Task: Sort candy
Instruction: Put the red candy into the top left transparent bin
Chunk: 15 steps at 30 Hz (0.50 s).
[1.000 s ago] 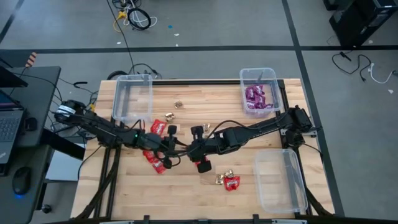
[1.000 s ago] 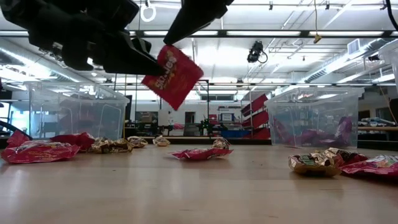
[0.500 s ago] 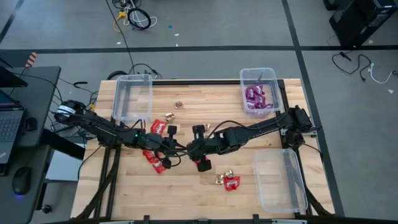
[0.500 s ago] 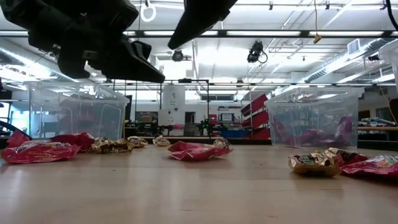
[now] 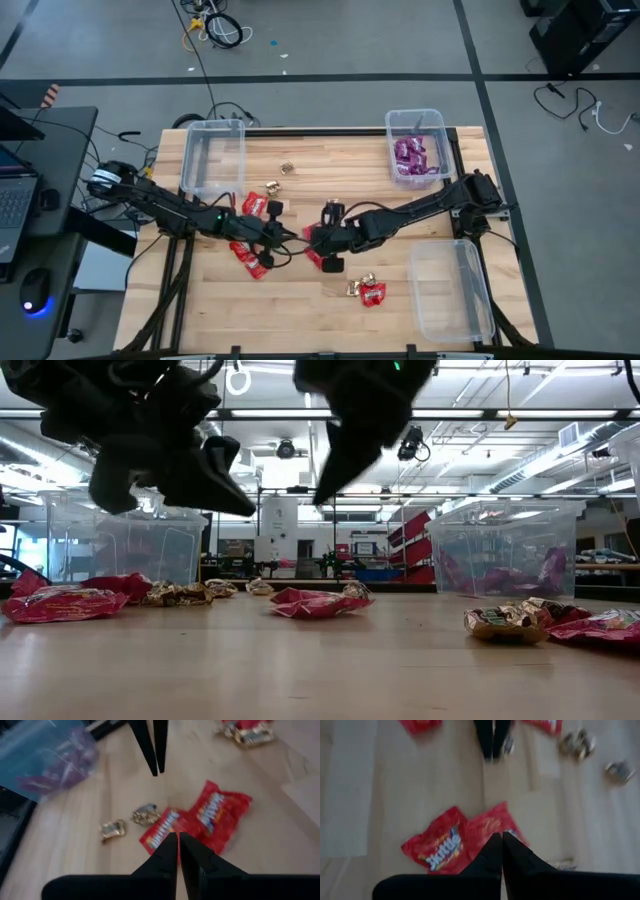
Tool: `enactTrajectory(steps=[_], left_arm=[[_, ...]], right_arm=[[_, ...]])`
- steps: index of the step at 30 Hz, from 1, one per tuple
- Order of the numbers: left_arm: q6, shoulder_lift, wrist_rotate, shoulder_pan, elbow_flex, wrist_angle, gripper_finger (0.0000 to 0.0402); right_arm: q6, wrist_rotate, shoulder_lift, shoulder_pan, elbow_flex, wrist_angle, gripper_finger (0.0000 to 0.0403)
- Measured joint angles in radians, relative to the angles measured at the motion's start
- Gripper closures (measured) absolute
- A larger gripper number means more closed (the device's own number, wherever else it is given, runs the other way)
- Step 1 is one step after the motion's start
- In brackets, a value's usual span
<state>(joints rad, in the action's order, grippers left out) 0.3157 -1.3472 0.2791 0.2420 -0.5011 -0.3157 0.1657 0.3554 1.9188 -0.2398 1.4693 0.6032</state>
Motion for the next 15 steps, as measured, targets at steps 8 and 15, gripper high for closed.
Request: enactTrajectory(steps=[8,15], left_arm=[[0.014,0.000,-0.031,0.000,0.000,0.094,0.0379],[0.013,0.000,-0.031,0.000,0.000,0.091,0.0379]], right_arm=[[0.036,-0.162,0.000,-0.020,-0.164,-0.204,0.0400],[-0.073,-0.120,0.001,-0.093,-0.237,-0.272,0.0348]])
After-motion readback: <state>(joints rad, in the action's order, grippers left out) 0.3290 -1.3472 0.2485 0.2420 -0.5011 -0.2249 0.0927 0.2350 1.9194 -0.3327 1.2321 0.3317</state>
